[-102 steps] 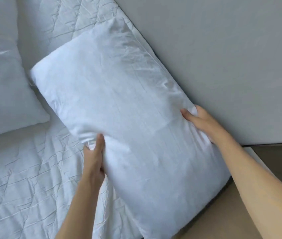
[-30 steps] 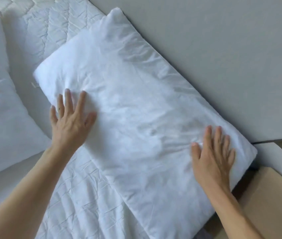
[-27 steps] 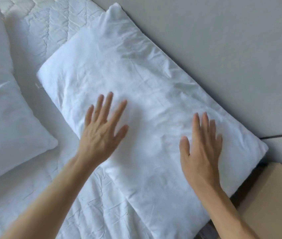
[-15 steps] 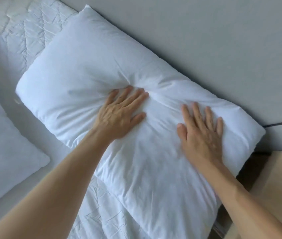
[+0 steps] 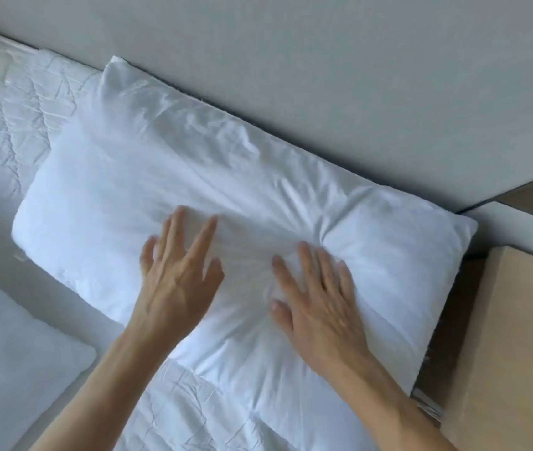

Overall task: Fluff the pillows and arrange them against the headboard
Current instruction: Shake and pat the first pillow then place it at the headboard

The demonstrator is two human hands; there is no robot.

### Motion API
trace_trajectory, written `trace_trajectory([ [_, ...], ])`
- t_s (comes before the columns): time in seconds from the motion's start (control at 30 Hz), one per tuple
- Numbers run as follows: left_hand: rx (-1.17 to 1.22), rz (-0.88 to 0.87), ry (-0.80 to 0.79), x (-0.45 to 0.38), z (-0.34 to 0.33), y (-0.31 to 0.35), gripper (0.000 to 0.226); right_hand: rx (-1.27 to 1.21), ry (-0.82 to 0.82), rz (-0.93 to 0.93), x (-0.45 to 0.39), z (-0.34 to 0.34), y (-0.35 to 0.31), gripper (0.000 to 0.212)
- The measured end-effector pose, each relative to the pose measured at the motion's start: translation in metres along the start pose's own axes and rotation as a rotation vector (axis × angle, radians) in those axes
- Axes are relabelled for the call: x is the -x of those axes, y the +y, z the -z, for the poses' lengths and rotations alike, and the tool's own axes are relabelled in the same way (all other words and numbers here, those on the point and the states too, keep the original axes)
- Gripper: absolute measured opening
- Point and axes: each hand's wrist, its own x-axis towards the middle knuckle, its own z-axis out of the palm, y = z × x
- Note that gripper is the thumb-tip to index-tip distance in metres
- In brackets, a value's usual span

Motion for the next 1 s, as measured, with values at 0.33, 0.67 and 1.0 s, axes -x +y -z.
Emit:
trace_trajectory([
  [0.33,-0.187,-0.297,-0.086,-0.077,-0.007,-0.063,0.062,0.078,-0.032,-0.555,-0.049,0.012,0.012,0.062],
  [0.67,-0.209,-0.184,0.135,-0.189,0.049,-0.147,0.060,-0.079,0.184,-0.166,-0.105,-0.006,-0.169,0.064],
  [1.0,-0.146,0.245,-0.005,-0.162,0.043,-0.297,0.066,0.164,0.121,-0.642,-0.019,-0.037,-0.024,0.066],
])
